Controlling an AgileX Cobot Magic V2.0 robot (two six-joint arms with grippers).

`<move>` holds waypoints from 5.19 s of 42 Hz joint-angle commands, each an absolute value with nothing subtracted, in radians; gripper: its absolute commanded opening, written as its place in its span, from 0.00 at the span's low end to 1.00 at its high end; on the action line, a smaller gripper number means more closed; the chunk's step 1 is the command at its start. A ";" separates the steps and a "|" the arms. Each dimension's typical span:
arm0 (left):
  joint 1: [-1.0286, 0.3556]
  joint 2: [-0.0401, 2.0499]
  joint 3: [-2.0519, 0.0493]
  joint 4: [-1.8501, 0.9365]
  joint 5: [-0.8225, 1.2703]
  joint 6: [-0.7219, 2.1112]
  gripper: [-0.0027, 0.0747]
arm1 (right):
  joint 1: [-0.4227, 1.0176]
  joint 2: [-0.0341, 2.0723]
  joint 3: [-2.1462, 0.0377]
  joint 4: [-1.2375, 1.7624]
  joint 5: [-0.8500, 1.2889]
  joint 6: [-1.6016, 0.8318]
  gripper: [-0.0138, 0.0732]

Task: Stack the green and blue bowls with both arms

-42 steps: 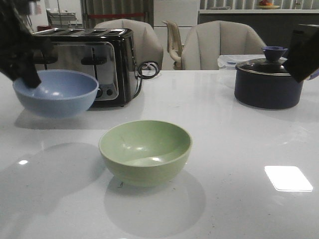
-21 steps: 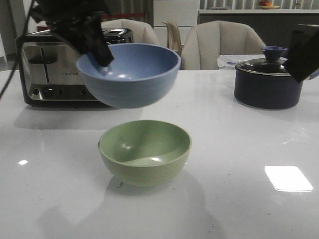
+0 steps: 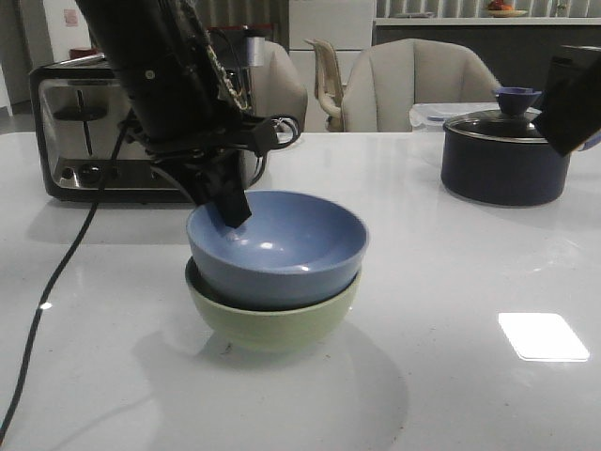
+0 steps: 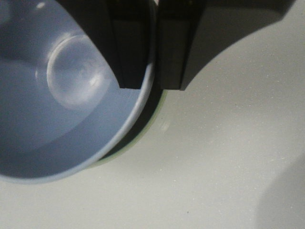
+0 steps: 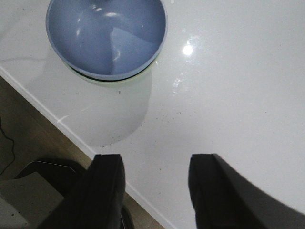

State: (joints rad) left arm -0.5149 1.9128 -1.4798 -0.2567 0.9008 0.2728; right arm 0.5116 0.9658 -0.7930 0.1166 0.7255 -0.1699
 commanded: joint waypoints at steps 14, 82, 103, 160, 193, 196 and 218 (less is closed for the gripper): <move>-0.520 1.795 -1.514 -0.274 0.862 0.275 0.62 | 0.511 0.955 -0.821 0.111 0.666 -0.178 0.66; -0.520 0.620 -0.745 -0.111 0.792 0.170 0.35 | 0.511 0.955 -0.821 0.111 0.670 -0.178 0.20; -0.520 0.620 -0.745 -0.111 0.791 0.154 0.16 | 0.511 0.955 -0.821 0.111 0.670 -0.178 0.20; -0.011 -0.022 0.011 -0.109 -0.082 0.161 0.16 | 0.511 0.955 -0.821 0.111 0.671 -0.178 0.20; -0.009 -0.022 0.011 -0.109 -0.082 0.161 0.16 | 0.458 0.803 -0.733 0.110 0.586 -0.178 0.20; -0.009 -0.022 0.011 -0.109 -0.082 0.161 0.16 | 0.368 0.704 -0.653 0.110 0.511 -0.178 0.20; -0.009 -0.022 0.011 -0.109 -0.082 0.161 0.16 | 0.010 0.050 -0.065 0.110 0.043 -0.178 0.20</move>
